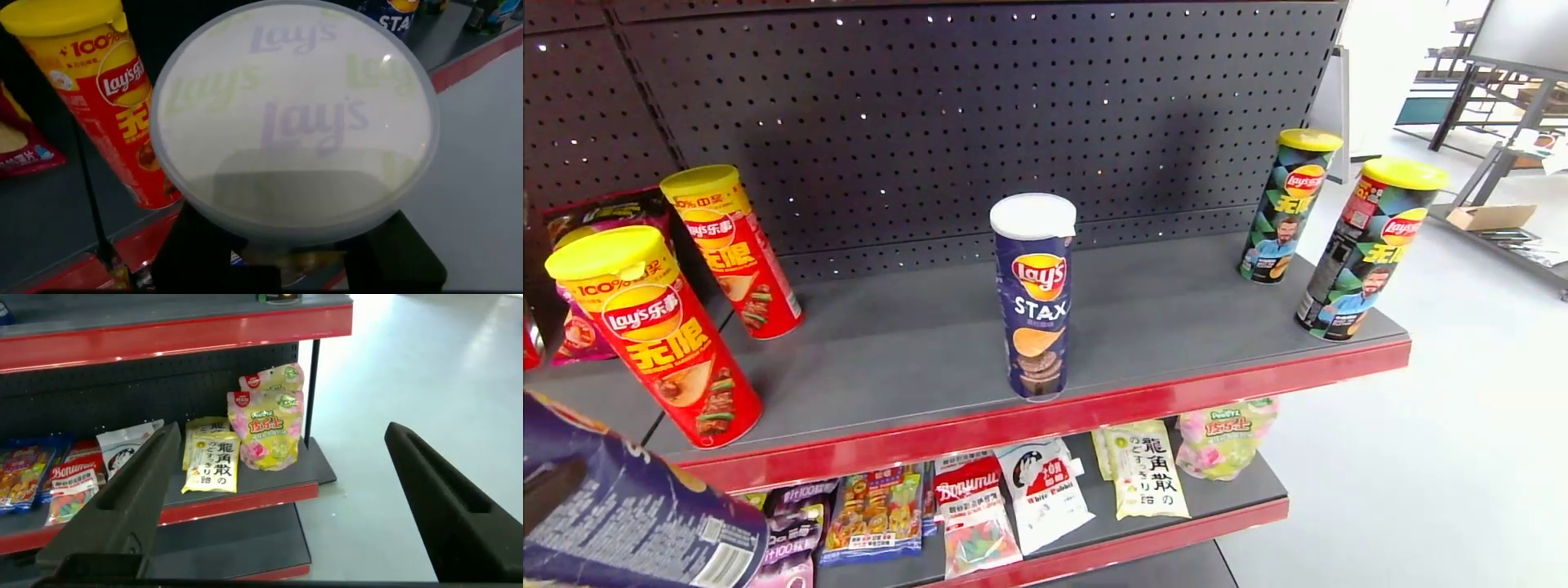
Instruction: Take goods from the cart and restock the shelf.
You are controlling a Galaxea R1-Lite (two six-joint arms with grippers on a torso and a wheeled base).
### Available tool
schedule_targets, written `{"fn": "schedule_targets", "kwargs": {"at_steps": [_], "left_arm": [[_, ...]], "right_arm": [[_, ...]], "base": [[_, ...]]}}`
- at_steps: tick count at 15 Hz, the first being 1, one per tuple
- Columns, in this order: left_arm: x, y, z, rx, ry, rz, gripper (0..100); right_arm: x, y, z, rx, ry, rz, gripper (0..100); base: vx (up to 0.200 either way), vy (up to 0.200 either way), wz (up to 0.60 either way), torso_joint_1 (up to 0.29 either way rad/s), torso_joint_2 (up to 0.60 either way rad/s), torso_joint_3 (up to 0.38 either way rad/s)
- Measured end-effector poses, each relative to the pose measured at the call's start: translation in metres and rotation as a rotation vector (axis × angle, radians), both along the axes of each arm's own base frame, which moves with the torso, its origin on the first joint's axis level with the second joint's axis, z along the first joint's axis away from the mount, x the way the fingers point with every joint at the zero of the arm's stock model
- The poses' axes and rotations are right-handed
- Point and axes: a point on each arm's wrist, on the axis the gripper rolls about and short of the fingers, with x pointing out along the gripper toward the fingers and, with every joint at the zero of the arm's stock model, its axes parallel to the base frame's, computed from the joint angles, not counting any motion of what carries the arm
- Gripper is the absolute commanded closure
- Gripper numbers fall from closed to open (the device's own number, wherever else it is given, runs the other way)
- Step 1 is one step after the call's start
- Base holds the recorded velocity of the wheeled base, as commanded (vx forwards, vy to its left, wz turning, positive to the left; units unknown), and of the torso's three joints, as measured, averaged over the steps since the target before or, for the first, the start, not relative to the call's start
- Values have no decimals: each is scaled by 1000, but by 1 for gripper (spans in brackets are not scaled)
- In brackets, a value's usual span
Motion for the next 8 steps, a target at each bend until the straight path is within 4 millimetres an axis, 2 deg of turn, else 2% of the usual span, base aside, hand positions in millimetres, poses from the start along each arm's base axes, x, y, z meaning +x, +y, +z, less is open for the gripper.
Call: {"fn": "schedule_targets", "kwargs": {"at_steps": [2,4,8], "left_arm": [[23,-1,16,-2,-15,-30,100],[54,-5,30,-4,-38,-76,100],[115,-27,42,-5,-1,-211,100]], "right_arm": [[0,0,0,0,0,-1,0],[0,0,0,0,0,-1,0],[0,0,0,0,0,-1,0]], "base": [[0,0,0,0,0,0],[0,0,0,0,0,0],[0,0,0,0,0,0]]}}
